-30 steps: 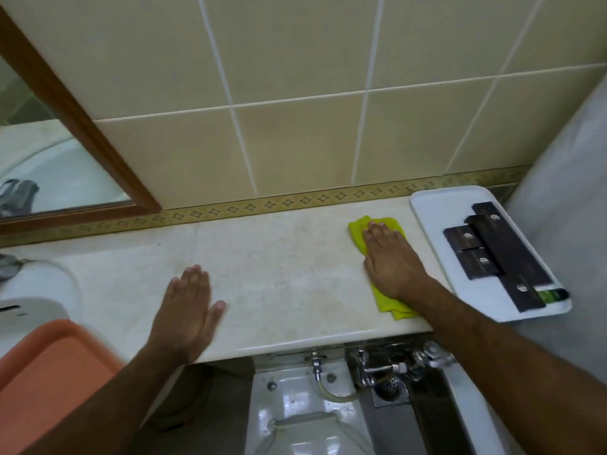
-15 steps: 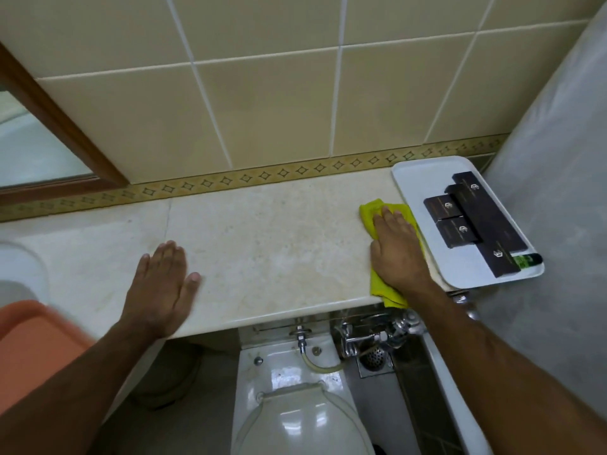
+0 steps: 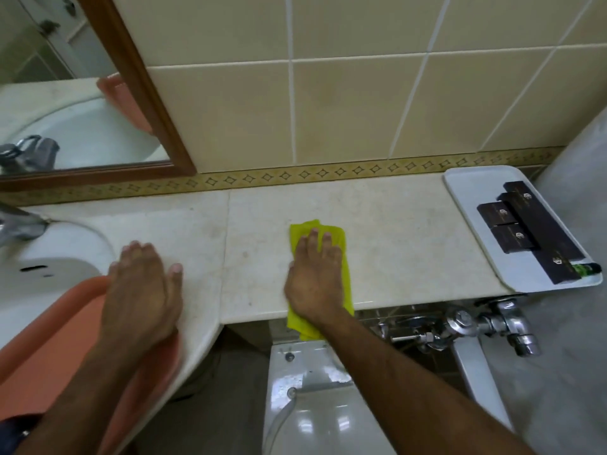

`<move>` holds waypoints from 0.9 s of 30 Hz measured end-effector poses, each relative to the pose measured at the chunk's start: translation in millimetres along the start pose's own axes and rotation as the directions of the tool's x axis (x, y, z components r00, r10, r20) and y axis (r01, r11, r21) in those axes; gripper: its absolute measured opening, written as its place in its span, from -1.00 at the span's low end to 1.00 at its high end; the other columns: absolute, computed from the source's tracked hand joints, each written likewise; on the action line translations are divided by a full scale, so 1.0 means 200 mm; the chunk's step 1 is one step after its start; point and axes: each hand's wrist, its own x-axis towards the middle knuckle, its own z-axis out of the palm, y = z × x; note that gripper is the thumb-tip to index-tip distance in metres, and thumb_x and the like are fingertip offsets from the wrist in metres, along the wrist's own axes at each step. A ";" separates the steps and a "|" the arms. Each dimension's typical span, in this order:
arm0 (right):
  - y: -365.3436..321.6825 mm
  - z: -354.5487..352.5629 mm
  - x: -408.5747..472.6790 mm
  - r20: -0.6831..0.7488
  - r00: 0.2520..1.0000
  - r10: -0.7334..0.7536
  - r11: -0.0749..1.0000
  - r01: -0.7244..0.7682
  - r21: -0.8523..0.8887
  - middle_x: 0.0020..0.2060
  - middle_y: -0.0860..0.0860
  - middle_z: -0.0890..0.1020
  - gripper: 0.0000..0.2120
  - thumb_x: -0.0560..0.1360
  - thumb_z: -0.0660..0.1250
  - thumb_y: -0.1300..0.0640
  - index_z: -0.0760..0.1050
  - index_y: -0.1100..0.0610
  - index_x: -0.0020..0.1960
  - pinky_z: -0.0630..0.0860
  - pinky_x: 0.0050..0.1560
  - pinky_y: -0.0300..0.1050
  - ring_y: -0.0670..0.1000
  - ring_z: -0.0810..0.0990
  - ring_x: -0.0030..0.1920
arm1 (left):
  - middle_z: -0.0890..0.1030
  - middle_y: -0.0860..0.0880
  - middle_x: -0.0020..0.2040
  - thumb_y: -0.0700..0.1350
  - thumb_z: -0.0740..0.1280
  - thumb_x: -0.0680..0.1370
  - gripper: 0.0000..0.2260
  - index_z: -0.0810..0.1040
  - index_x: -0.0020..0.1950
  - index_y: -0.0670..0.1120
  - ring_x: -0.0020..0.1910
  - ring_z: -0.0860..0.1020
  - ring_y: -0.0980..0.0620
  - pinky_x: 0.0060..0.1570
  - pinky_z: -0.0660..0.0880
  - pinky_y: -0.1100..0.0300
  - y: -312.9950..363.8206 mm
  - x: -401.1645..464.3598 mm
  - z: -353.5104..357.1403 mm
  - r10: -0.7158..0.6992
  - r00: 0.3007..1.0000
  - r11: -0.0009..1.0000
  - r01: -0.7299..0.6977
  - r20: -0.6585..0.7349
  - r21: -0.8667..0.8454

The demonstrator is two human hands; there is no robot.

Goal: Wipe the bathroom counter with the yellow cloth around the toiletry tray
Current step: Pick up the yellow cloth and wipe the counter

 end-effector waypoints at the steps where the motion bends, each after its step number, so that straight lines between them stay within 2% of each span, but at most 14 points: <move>1: -0.12 0.03 0.02 0.008 0.999 -0.040 0.999 0.040 0.010 0.55 0.24 0.08 -0.42 0.57 0.07 0.03 0.09 0.25 0.52 -0.03 0.50 0.28 0.31 0.00 0.53 | 0.23 -0.35 0.50 0.23 -0.19 0.58 -0.29 0.15 0.49 -0.29 0.51 0.18 -0.28 0.49 0.10 -0.19 -0.08 -0.03 -0.01 -0.029 0.999 1.000 0.029 0.014 -0.001; 3: -0.33 0.09 0.04 0.020 0.990 -0.136 0.990 0.136 0.026 0.55 0.24 0.10 -0.43 0.58 0.06 0.02 0.10 0.25 0.52 -0.02 0.49 0.29 0.32 0.01 0.53 | 0.27 -0.39 0.46 0.19 -0.17 0.58 -0.30 0.18 0.46 -0.34 0.48 0.21 -0.32 0.48 0.11 -0.23 -0.15 -0.08 0.01 -0.060 0.997 0.998 0.060 0.048 0.003; 5: -0.48 0.13 0.06 0.029 0.975 -0.219 0.974 0.218 0.056 0.54 0.23 0.14 -0.44 0.58 0.06 0.01 0.13 0.25 0.51 0.00 0.49 0.28 0.31 0.03 0.53 | 0.21 -0.39 0.49 0.13 -0.13 0.60 -0.35 0.15 0.48 -0.36 0.51 0.15 -0.31 0.50 0.05 -0.22 -0.17 -0.11 0.05 -0.079 0.992 0.997 0.079 0.093 0.010; 8: -0.64 0.16 0.06 0.042 0.939 -0.341 0.938 0.338 0.072 0.53 0.22 0.16 -0.44 0.59 0.06 0.00 0.13 0.26 0.50 0.03 0.49 0.26 0.29 0.05 0.53 | 0.16 -0.41 0.50 0.07 -0.08 0.60 -0.38 0.15 0.48 -0.37 0.52 0.10 -0.34 0.50 0.04 -0.21 -0.18 -0.12 0.10 -0.090 0.993 0.996 0.088 0.072 0.026; 12: -0.69 0.14 0.04 0.084 0.861 -0.501 0.864 0.493 0.104 0.52 0.25 0.20 -0.46 0.61 0.06 -0.02 0.19 0.28 0.48 0.05 0.50 0.27 0.28 0.06 0.53 | 0.17 -0.45 0.49 0.07 -0.06 0.56 -0.35 0.18 0.46 -0.40 0.50 0.13 -0.38 0.48 0.09 -0.23 -0.16 -0.12 0.12 -0.094 0.994 0.995 0.091 0.063 0.048; 15: -0.65 0.09 0.00 0.119 0.798 -0.591 0.807 0.586 0.076 0.53 0.26 0.15 -0.39 0.60 0.09 -0.10 0.15 0.27 0.50 0.00 0.50 0.28 0.25 0.02 0.54 | 0.21 -0.47 0.46 0.08 -0.04 0.55 -0.34 0.21 0.44 -0.42 0.47 0.18 -0.42 0.44 0.15 -0.27 -0.14 -0.14 0.08 -0.097 0.992 0.993 0.090 0.085 0.080; 19: -0.45 0.00 -0.07 0.156 0.731 -0.664 0.743 0.668 0.030 0.54 0.24 0.14 -0.32 0.59 0.06 -0.20 0.09 0.23 0.53 -0.03 0.51 0.24 0.21 0.05 0.54 | 0.29 -0.51 0.39 0.13 -0.10 0.51 -0.27 0.29 0.38 -0.45 0.40 0.27 -0.47 0.36 0.22 -0.33 -0.07 -0.12 0.03 -0.032 0.997 0.989 0.021 0.072 0.145; 22: -0.13 -0.11 -0.12 0.164 0.677 -0.718 0.680 0.732 -0.041 0.54 0.23 0.16 -0.34 0.61 0.04 -0.20 0.11 0.23 0.52 -0.03 0.52 0.19 0.21 0.08 0.54 | 0.26 -0.48 0.43 0.19 -0.16 0.47 -0.20 0.26 0.42 -0.41 0.44 0.24 -0.43 0.41 0.18 -0.28 0.13 -0.09 0.02 0.054 0.996 0.989 -0.063 0.068 0.135; 25: 0.29 -0.27 -0.18 0.104 0.710 -0.696 0.705 0.704 -0.088 0.52 0.23 0.21 -0.34 0.61 0.01 -0.20 0.11 0.25 0.51 -0.02 0.52 0.22 0.21 0.11 0.53 | 0.16 -0.40 0.51 0.23 -0.24 0.45 -0.17 0.18 0.50 -0.34 0.51 0.14 -0.35 0.48 0.09 -0.20 0.48 -0.03 0.06 0.176 0.981 0.974 -0.186 0.085 0.128; 27: 0.59 -0.40 -0.21 0.030 0.808 -0.589 0.800 0.588 -0.118 0.53 0.21 0.18 -0.33 0.60 -0.03 -0.21 0.06 0.23 0.51 -0.02 0.53 0.23 0.19 0.07 0.54 | 0.05 -0.35 0.56 0.25 -0.25 0.47 -0.18 0.07 0.54 -0.29 0.55 0.05 -0.30 0.50 0.03 -0.18 0.80 0.03 0.12 0.279 0.956 0.952 -0.288 0.096 0.104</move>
